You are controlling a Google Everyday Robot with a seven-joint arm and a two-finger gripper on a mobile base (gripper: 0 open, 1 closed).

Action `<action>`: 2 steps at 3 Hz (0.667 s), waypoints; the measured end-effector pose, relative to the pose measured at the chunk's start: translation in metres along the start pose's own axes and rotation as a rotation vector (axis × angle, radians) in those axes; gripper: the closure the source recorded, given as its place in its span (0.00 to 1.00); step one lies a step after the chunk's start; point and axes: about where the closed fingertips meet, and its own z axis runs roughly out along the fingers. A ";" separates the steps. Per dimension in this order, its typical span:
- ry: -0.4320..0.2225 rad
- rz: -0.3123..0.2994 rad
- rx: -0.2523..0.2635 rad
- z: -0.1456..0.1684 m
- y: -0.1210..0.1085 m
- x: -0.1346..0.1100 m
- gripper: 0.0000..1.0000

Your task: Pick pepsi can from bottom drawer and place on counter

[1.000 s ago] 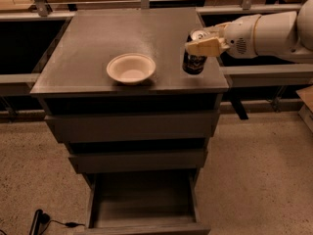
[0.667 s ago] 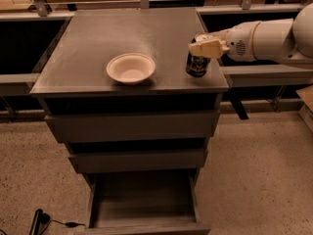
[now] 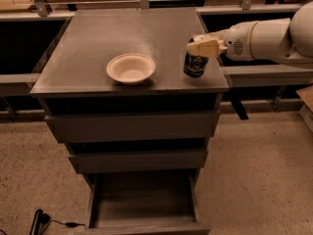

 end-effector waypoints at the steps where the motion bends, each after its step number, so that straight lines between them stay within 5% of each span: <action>1: -0.018 0.002 0.000 0.013 -0.006 -0.005 0.15; 2: -0.019 0.001 -0.003 0.016 -0.004 -0.006 0.00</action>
Offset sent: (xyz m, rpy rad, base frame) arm 0.0131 0.0061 0.0001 0.0132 -0.0110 -0.0012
